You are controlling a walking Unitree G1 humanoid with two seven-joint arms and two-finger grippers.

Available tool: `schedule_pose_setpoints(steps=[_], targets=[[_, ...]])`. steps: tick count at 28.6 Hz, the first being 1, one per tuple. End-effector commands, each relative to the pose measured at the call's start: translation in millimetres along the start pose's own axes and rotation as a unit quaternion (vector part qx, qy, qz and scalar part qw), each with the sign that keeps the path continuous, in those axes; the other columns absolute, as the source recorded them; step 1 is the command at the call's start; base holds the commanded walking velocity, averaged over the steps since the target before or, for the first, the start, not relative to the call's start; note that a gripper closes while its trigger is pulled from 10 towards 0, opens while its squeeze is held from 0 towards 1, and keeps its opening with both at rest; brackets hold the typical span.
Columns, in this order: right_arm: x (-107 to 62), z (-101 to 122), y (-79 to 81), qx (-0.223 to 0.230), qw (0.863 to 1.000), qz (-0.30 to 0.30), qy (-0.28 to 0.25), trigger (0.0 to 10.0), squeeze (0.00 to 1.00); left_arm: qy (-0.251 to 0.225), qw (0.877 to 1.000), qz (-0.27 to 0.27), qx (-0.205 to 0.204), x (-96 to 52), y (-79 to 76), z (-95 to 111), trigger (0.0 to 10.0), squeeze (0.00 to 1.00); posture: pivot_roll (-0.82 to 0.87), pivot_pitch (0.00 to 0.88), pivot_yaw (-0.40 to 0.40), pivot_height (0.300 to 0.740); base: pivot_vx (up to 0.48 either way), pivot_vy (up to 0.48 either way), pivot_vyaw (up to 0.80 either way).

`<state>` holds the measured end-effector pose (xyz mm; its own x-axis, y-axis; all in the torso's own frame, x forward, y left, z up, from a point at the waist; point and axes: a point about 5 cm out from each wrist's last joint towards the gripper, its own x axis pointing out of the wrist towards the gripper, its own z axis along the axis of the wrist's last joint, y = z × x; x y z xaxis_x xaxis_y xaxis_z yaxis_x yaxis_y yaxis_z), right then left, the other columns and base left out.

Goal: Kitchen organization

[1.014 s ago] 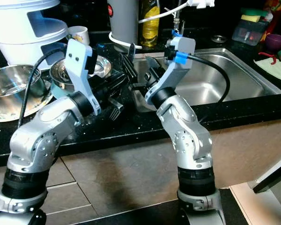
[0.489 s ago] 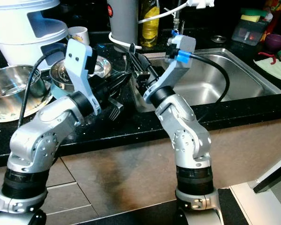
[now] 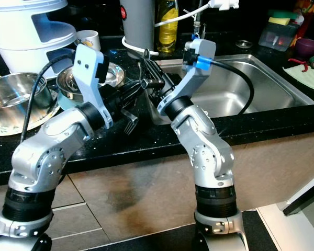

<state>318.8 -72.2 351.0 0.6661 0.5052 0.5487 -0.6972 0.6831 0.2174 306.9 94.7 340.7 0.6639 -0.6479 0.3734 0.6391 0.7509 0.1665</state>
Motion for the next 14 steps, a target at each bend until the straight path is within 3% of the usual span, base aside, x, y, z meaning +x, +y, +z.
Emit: schedule_pose_setpoints(steps=[1,2,3,9,10,14], targets=[[-1.7,9,-10.1,0.004,0.999,-0.031,-0.027,0.0,0.00,-0.003,1.000,0.002,0.000,-0.2,-0.2,2,0.0,0.00,0.03,0.194,0.015,0.740,0.000,0.000,0.00],[-1.5,10,-11.5,0.003,0.999,-0.034,-0.032,0.0,0.00,-0.002,1.000,0.010,-0.002,0.7,1.4,2,8.2,0.49,0.03,0.195,0.017,0.740,0.000,0.000,0.00],[-1.3,13,-14.4,-0.002,0.998,-0.040,-0.037,0.0,0.00,0.001,1.000,0.017,-0.007,1.3,3.2,1,10.0,1.00,0.03,0.196,0.018,0.740,0.000,0.000,0.00],[-0.4,50,-49.5,-0.064,0.992,-0.081,-0.078,0.0,0.00,0.005,0.999,0.050,0.001,1.6,14.3,3,10.0,1.00,0.03,0.199,0.030,0.740,0.000,0.000,0.00],[-0.1,56,-53.9,-0.077,0.990,-0.085,-0.083,0.0,0.00,0.004,0.999,0.054,0.000,1.2,16.1,3,10.0,0.00,0.03,0.200,0.031,0.740,0.000,0.000,0.00],[1.4,75,-67.9,-0.149,0.977,-0.108,-0.109,0.0,0.00,0.000,0.998,0.054,-0.014,-0.2,18.2,4,10.0,0.00,0.04,0.209,0.039,0.740,0.000,0.000,0.00]])
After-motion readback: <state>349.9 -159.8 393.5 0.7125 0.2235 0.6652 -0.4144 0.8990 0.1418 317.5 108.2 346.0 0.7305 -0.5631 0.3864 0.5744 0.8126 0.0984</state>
